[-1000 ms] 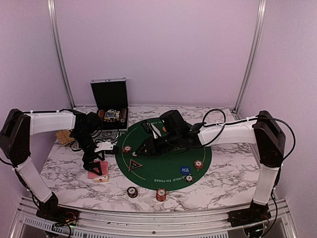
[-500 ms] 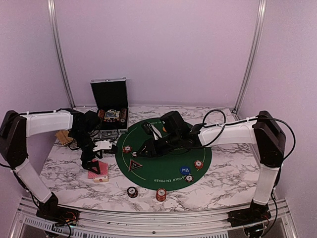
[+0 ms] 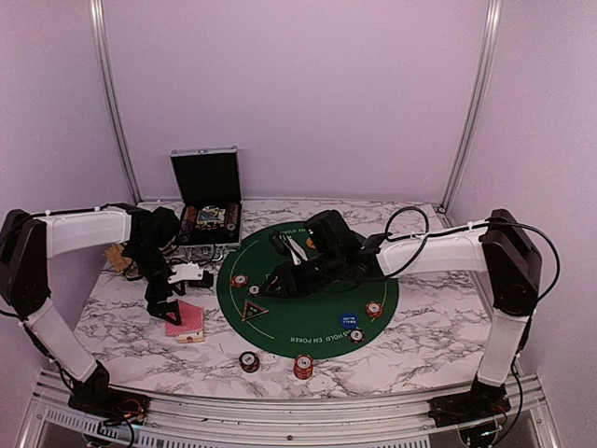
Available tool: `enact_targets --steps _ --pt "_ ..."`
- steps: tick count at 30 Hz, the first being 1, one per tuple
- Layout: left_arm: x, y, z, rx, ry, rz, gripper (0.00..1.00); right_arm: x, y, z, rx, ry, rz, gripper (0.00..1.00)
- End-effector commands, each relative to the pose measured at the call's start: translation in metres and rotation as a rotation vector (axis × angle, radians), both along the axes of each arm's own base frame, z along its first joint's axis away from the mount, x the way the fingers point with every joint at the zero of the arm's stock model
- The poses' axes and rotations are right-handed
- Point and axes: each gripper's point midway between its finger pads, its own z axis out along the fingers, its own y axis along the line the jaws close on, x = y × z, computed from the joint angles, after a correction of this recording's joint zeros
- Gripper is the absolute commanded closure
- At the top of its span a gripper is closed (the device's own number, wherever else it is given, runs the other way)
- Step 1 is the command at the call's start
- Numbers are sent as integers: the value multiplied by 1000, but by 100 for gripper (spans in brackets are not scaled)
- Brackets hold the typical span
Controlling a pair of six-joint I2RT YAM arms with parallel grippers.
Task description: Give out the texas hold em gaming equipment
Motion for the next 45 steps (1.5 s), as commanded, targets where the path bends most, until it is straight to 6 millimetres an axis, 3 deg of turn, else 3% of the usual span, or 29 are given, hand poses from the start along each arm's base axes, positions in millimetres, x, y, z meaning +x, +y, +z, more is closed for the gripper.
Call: enact_targets --steps 1,11,25,34,45 --pt "-16 10 -5 27 47 -39 1 3 -5 15 15 -38 -9 63" --pt "-14 10 -8 18 65 -33 1 2 -7 15 17 -37 -10 64" --pt "-35 11 -8 -4 99 -32 1 2 -7 17 19 -42 -9 65" --pt "-22 3 5 -26 48 -11 1 2 -8 13 12 -37 -12 65" --pt "-25 6 5 3 27 -27 1 0 -10 16 11 -43 -12 65"
